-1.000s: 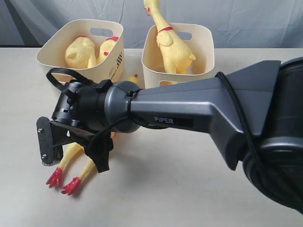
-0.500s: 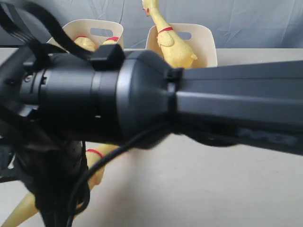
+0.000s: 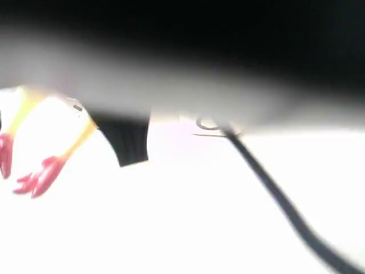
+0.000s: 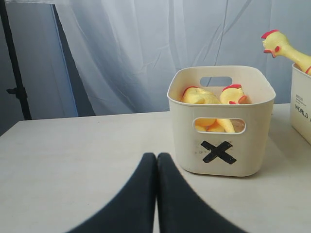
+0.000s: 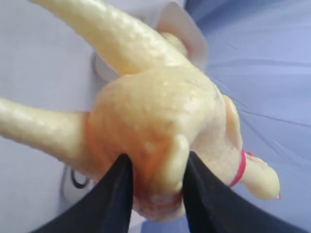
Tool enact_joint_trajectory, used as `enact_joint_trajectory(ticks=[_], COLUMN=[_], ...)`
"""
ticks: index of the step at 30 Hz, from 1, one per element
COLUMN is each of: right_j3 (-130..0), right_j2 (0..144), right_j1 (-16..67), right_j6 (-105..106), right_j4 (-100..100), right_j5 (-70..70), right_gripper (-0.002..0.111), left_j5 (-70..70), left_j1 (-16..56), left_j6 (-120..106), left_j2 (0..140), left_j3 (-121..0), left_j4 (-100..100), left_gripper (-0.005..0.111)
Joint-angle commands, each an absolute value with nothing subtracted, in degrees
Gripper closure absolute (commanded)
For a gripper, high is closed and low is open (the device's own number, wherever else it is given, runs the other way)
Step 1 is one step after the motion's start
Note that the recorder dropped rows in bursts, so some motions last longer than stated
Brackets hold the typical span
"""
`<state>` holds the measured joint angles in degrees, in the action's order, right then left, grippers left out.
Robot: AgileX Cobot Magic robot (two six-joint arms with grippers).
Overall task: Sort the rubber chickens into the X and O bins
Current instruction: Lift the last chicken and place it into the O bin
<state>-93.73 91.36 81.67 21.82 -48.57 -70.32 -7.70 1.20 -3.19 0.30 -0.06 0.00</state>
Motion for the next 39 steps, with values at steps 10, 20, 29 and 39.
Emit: enact_joint_trajectory(ticks=[10,20,29,39], right_j3=[-87.41,-87.17,-87.17,-87.17], right_j2=[104.16,115.98,119.68,119.68], right_j1=[57.57,47.78,42.37,42.37], right_j6=[16.24,-2.92,-1.86,10.43], right_j4=[-67.2,-93.44,-95.91,-78.05], right_j5=[-60.2,-63.94,-63.65,-60.7], right_gripper=[0.109,0.109,0.109,0.062], left_j5=[-7.68,-7.68,-7.68,-7.68], left_j1=[1.21,1.21,1.21,1.21], left_j6=[-3.2,-3.2,-3.2,-3.2], left_j2=[0.0,0.0,0.0,0.0], left_j3=[0.0,0.0,0.0,0.0], left_j4=[-0.39,-0.39,-0.39,-0.39], left_gripper=[0.107,0.107,0.107,0.107])
